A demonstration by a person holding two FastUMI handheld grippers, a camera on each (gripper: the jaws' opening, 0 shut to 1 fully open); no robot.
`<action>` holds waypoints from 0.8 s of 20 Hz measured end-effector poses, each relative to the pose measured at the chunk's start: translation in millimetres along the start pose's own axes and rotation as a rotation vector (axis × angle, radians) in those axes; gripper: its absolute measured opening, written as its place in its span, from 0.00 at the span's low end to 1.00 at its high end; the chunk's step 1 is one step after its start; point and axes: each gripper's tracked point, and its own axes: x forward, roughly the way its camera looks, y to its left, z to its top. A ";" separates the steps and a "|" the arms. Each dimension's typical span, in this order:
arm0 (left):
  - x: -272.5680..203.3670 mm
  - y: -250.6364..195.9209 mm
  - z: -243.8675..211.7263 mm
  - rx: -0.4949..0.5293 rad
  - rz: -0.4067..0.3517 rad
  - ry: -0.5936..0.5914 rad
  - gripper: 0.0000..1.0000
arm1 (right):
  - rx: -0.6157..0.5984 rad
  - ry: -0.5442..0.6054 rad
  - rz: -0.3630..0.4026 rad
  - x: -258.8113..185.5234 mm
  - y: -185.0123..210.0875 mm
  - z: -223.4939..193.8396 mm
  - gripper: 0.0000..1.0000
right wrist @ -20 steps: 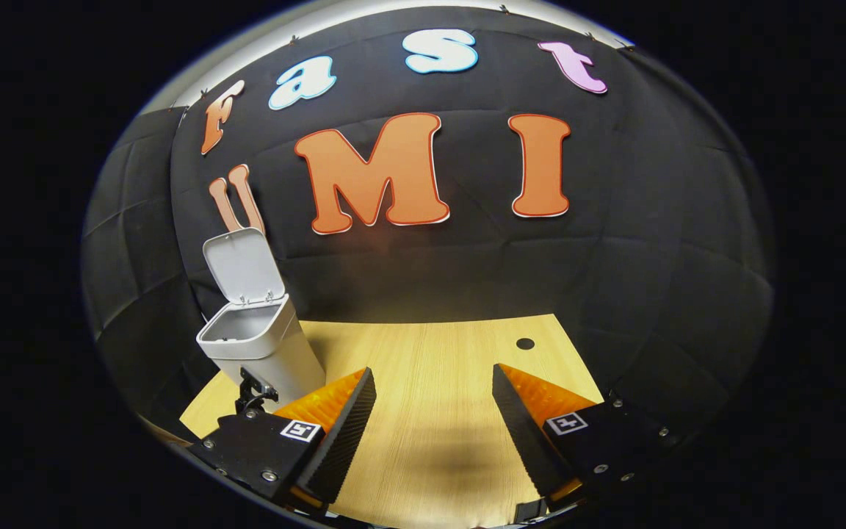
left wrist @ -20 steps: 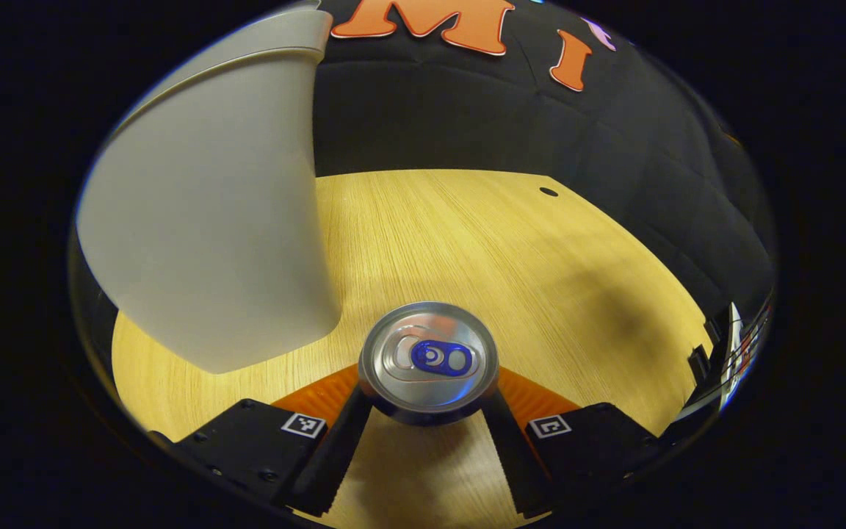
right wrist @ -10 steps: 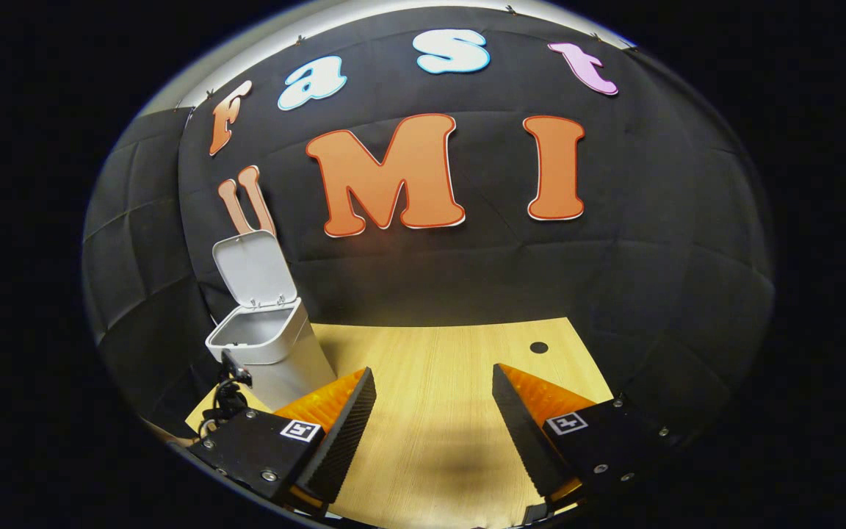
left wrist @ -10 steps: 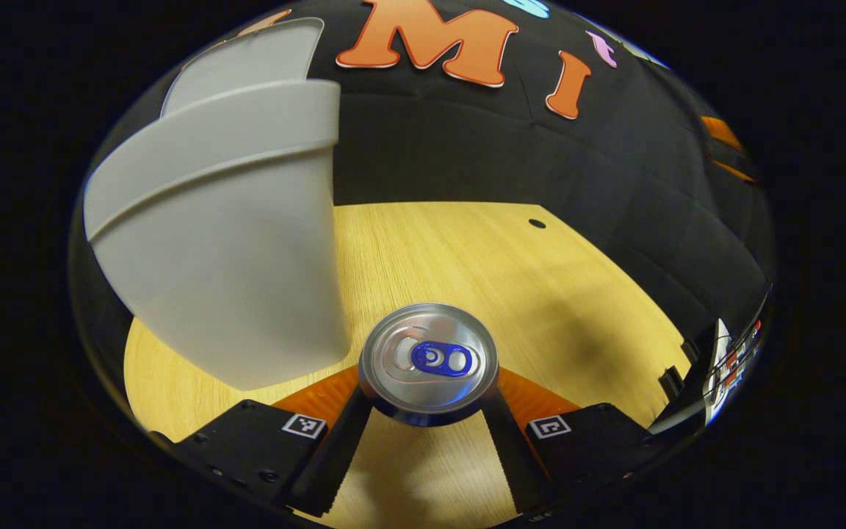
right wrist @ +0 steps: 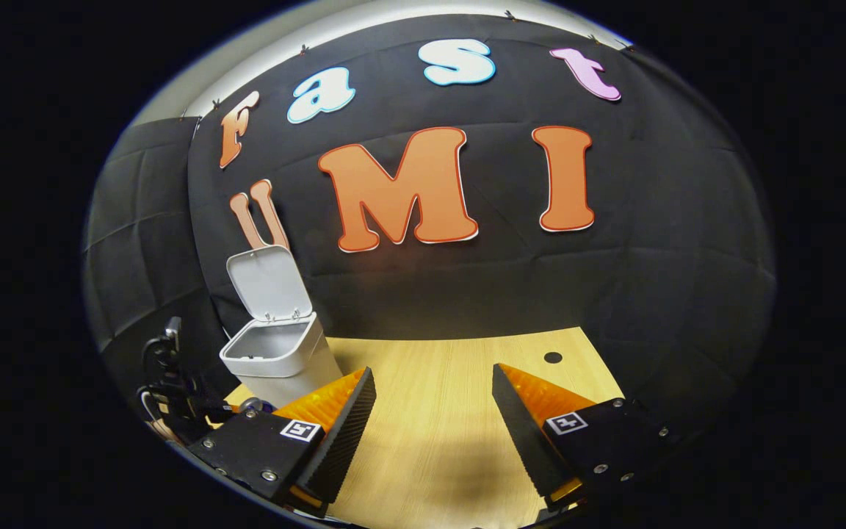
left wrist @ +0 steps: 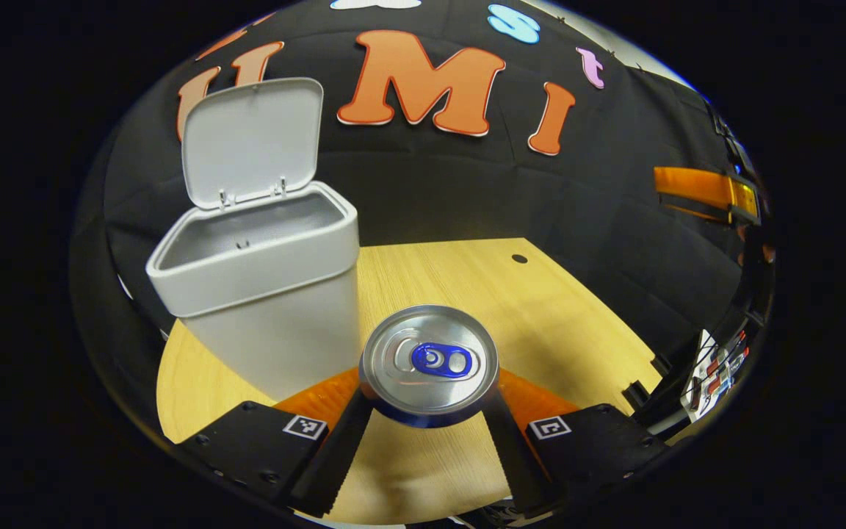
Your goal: Press the lid of the desktop garbage bin to open it, pick up the crumpled paper on the desktop and throw it into the bin, then pick up the pop can on the desktop and drop it into the bin, and finally close the garbage bin lid.
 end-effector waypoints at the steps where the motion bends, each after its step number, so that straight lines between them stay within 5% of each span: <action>1: -7.1 0.5 4.8 0.005 0.006 -0.010 0.84 | 0.004 -0.005 0.003 0.1 0.4 0.5 0.95; 11: -64.2 23.1 59.8 -0.050 0.058 -0.128 0.84 | 0.007 -0.031 0.022 -5.2 4.2 4.5 1.00; 16: -82.4 68.1 100.1 -0.027 0.156 -0.195 0.84 | 0.021 -0.052 0.010 -5.6 -1.6 6.3 0.95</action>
